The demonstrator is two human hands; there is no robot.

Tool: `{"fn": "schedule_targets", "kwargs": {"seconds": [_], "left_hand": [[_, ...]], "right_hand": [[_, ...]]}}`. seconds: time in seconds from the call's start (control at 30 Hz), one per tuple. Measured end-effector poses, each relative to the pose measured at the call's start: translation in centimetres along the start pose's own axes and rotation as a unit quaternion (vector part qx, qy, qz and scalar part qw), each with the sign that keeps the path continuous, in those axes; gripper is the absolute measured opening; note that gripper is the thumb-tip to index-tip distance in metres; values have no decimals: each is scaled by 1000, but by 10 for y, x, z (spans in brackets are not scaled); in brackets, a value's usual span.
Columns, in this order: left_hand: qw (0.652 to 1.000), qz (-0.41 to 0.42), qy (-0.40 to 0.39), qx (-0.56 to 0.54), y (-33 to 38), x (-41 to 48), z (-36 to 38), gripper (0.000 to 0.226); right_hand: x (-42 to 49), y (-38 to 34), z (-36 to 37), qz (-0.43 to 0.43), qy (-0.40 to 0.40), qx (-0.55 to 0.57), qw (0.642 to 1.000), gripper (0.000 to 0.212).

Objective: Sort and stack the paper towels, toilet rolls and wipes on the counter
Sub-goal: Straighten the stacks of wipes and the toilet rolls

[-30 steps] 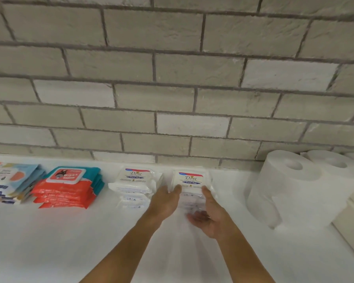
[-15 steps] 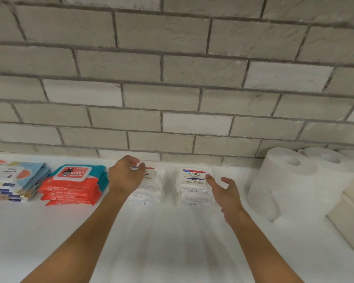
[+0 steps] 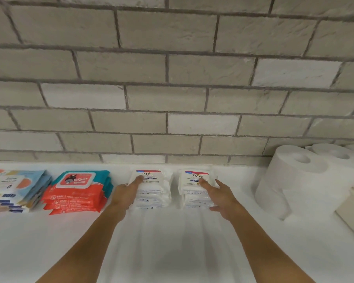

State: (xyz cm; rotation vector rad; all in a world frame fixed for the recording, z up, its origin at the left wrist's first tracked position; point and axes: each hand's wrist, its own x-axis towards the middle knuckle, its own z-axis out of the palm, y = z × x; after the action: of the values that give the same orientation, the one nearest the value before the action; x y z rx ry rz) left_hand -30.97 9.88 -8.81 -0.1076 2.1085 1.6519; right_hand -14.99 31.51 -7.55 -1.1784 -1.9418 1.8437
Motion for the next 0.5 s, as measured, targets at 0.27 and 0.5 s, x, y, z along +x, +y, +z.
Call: {"fn": "schedule_targets", "kwargs": {"seconds": [0.27,0.5], "left_hand": [[1000,-4,-20,5,-2,3,0,44],[999,2,-43,20,-2,5,-5,44]], "right_hand": [[-1,-4,34,11,-27,15,999,35],[-1,-7,39,23,-28,14,999,41]]}}
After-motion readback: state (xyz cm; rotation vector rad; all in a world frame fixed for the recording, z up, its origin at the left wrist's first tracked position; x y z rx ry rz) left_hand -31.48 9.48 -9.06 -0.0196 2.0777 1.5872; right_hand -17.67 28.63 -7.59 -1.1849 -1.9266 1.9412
